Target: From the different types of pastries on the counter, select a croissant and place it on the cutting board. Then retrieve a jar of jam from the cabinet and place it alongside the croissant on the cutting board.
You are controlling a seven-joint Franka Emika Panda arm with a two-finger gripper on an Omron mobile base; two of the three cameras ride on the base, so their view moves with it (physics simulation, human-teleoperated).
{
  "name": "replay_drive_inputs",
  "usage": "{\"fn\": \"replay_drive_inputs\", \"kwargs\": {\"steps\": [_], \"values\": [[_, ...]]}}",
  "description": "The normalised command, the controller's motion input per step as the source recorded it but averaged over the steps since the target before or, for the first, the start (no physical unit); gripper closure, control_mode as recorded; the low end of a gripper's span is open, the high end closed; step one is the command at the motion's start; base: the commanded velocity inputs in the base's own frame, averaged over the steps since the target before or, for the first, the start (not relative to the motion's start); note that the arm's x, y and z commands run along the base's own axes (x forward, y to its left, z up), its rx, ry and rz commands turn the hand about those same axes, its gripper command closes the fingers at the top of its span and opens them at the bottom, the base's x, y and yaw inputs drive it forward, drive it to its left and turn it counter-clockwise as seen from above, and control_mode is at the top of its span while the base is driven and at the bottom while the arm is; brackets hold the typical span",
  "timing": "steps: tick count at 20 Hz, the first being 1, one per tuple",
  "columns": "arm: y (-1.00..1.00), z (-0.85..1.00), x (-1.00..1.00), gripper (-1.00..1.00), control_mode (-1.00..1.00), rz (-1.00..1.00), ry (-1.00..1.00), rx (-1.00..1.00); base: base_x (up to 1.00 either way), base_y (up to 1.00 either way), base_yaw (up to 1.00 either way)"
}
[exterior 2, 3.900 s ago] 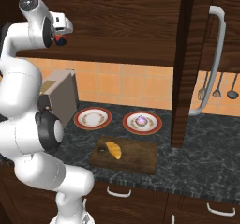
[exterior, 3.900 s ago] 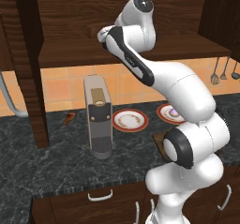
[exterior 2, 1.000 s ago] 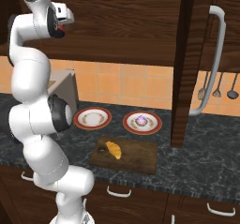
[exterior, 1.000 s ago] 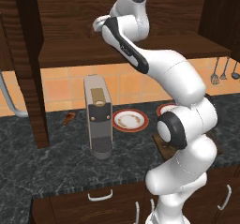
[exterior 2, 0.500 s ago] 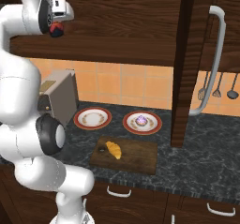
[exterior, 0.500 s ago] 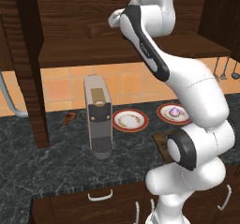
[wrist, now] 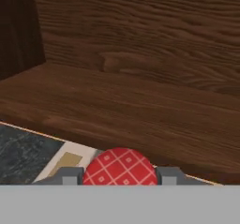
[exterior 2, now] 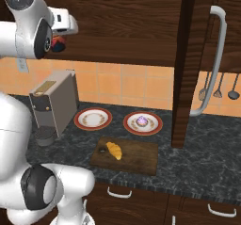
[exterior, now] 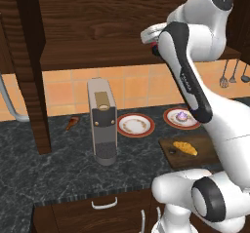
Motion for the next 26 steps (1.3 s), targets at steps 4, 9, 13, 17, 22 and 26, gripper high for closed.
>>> {"fn": "replay_drive_inputs", "kwargs": {"steps": [4,9,13,17,22,26], "values": [[-0.46,-0.75,-0.86,1.0,-1.0,0.08,-0.03,0.1,0.0,0.0,0.0],[-0.39,-0.6,-0.67,1.0,-1.0,0.25,0.0,0.05,0.0,0.0,0.0],[-0.04,-0.15,-0.18,1.0,-1.0,0.11,-0.03,0.01,0.0,0.0,0.0],[0.0,-0.56,-0.12,1.0,-1.0,0.07,0.01,-0.28,0.0,0.0,0.0],[-0.01,-1.0,-0.04,1.0,-1.0,0.17,0.1,-0.32,0.0,0.0,0.0],[-0.35,-0.84,0.0,1.0,-1.0,0.16,0.03,0.05,0.0,0.0,0.0]]}}
